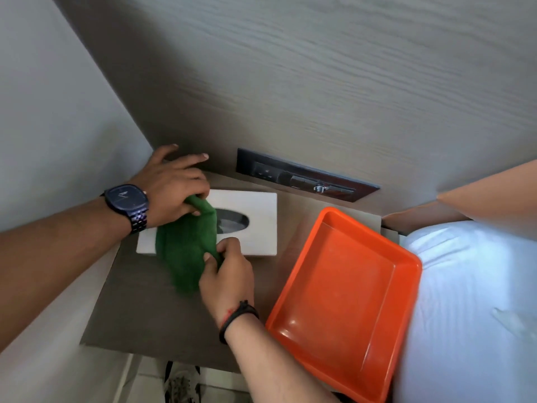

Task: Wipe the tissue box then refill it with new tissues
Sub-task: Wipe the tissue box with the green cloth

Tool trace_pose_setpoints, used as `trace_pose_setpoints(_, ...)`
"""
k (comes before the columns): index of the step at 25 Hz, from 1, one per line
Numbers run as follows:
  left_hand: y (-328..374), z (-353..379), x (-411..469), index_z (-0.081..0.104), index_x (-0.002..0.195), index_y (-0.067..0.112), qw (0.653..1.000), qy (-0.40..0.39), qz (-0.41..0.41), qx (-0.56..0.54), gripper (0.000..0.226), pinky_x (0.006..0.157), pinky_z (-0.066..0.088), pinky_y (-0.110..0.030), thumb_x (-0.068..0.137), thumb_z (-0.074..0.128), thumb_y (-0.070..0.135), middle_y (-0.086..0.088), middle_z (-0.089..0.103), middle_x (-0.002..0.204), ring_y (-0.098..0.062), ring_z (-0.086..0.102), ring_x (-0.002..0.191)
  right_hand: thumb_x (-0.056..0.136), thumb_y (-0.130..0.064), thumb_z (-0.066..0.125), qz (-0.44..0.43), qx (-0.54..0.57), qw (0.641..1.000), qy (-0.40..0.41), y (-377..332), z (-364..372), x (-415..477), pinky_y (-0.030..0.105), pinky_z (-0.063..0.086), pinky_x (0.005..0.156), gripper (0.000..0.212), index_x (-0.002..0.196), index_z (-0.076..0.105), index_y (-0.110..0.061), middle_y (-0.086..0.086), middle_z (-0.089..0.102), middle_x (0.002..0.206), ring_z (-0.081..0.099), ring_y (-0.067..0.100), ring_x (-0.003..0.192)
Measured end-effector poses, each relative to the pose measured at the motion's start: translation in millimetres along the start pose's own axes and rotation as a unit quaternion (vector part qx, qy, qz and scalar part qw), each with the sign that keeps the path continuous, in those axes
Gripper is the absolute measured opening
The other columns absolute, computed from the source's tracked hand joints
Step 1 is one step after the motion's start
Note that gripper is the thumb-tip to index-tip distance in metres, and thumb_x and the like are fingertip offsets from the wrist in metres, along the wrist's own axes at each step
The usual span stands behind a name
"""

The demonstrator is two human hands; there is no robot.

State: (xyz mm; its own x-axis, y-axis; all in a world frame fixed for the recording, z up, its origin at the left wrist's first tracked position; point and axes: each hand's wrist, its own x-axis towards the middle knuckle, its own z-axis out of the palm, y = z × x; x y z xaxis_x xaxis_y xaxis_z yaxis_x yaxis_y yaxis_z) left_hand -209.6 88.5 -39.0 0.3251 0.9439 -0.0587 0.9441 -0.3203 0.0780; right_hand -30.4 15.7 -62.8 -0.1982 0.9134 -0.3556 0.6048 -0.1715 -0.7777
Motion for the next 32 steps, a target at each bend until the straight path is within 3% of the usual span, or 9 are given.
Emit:
trace_pose_setpoints(3, 21.5, -25.7, 7.5, 0.065, 0.083, 0.027, 0.989, 0.032, -0.098, -0.109, 0.031, 0.103, 0.016, -0.044, 0.062, 0.079, 0.046, 0.0, 0.068, 0.11, -0.017, 0.046, 0.127, 0.083, -0.022, 0.054, -0.067, 0.019, 0.996, 0.051, 9.5, -60.1, 4.3, 0.031, 0.035, 0.066, 0.013, 0.094, 0.054, -0.016, 0.001, 0.065, 0.086, 0.056, 0.021, 0.079)
trace_pose_setpoints(6, 77.8, -35.1, 40.7, 0.066, 0.092, 0.032, 0.976, 0.014, -0.122, -0.181, 0.061, 0.1, 0.023, -0.046, 0.055, 0.045, 0.076, 0.003, 0.066, 0.111, -0.018, 0.053, 0.118, 0.082, -0.024, 0.055, -0.068, 0.014, 0.996, 0.055, 39.6, -155.9, 14.1, 0.033, 0.044, 0.076, 0.008, 0.09, 0.056, -0.026, -0.014, 0.061, 0.08, 0.058, 0.011, 0.079)
trace_pose_setpoints(11, 183.5, -1.0, 106.2, 0.059, 0.109, 0.036, 0.973, -0.121, -0.136, -0.141, 0.049, 0.096, 0.025, -0.04, 0.073, 0.057, 0.068, 0.009, 0.064, 0.111, -0.015, 0.044, 0.12, 0.083, -0.011, 0.066, -0.001, -0.053, 0.998, 0.035, 118.3, -251.2, 29.4, 0.039, 0.05, 0.09, 0.03, 0.077, 0.054, -0.037, -0.013, 0.066, 0.086, 0.064, 0.013, 0.09)
trace_pose_setpoints(15, 218.0, 44.6, 136.9, 0.055, 0.115, 0.034, 0.968, -0.184, -0.132, -0.111, 0.046, 0.095, 0.023, -0.046, 0.079, 0.053, 0.064, 0.005, 0.064, 0.106, -0.018, 0.038, 0.12, 0.083, -0.018, 0.066, 0.055, -0.098, 0.993, 0.034, 177.1, -252.2, 52.1, 0.04, 0.05, 0.088, 0.029, 0.075, 0.054, -0.043, -0.009, 0.067, 0.087, 0.064, 0.016, 0.09)
trace_pose_setpoints(18, 229.8, 68.3, 140.4, 0.05, 0.123, 0.032, 0.99, -0.081, -0.089, -0.078, 0.049, 0.098, 0.024, -0.048, 0.081, 0.058, 0.055, 0.003, 0.054, 0.126, -0.021, 0.036, 0.122, 0.088, -0.021, 0.062, 0.071, -0.178, 0.98, 0.059, 189.6, -245.5, 63.9, 0.036, 0.048, 0.083, 0.01, 0.091, 0.059, -0.029, 0.003, 0.069, 0.097, 0.062, 0.027, 0.096)
trace_pose_setpoints(21, 223.2, 91.6, 125.4, 0.036, 0.141, 0.018, 1.0, 0.014, 0.012, -0.021, 0.074, 0.109, 0.018, -0.05, 0.078, 0.063, 0.045, -0.007, 0.036, 0.149, -0.025, 0.031, 0.137, 0.087, -0.027, 0.059, -0.02, -0.388, 0.91, 0.147, 194.4, -226.8, 55.1, 0.043, 0.046, 0.087, 0.031, 0.116, 0.057, -0.016, 0.012, 0.062, 0.112, 0.055, 0.035, 0.105)
trace_pose_setpoints(24, 213.4, 106.6, 116.8, 0.024, 0.146, 0.007, 0.997, 0.032, 0.065, 0.023, 0.079, 0.114, 0.011, -0.046, 0.083, 0.056, 0.04, -0.011, 0.025, 0.154, -0.026, 0.023, 0.142, 0.091, -0.035, 0.05, -0.115, -0.473, 0.871, 0.066, 209.4, -198.7, 36.5, 0.049, 0.031, 0.111, 0.054, 0.141, 0.038, -0.021, 0.014, 0.039, 0.147, 0.033, 0.033, 0.137)
trace_pose_setpoints(29, 217.5, 102.2, 118.1, 0.024, 0.146, 0.006, 0.997, 0.009, 0.076, 0.032, 0.073, 0.115, 0.011, -0.043, 0.087, 0.044, 0.043, -0.013, 0.024, 0.154, -0.028, 0.022, 0.142, 0.094, -0.046, 0.028, -0.066, -0.454, 0.888, 0.036, 217.6, -185.4, 33.5, 0.049, 0.013, 0.118, 0.061, 0.15, 0.019, -0.025, 0.012, 0.019, 0.158, 0.014, 0.029, 0.146)
trace_pose_setpoints(32, 230.4, 77.5, 114.1, 0.043, 0.137, 0.012, 0.999, 0.006, 0.039, -0.037, 0.064, 0.109, 0.028, -0.045, 0.085, 0.036, 0.048, -0.012, 0.046, 0.142, -0.032, 0.041, 0.131, 0.092, -0.045, 0.038, -0.072, -0.396, 0.912, 0.079, 191.2, -199.2, 21.0, 0.047, 0.038, 0.106, 0.053, 0.137, 0.044, -0.017, 0.014, 0.047, 0.14, 0.041, 0.032, 0.132)
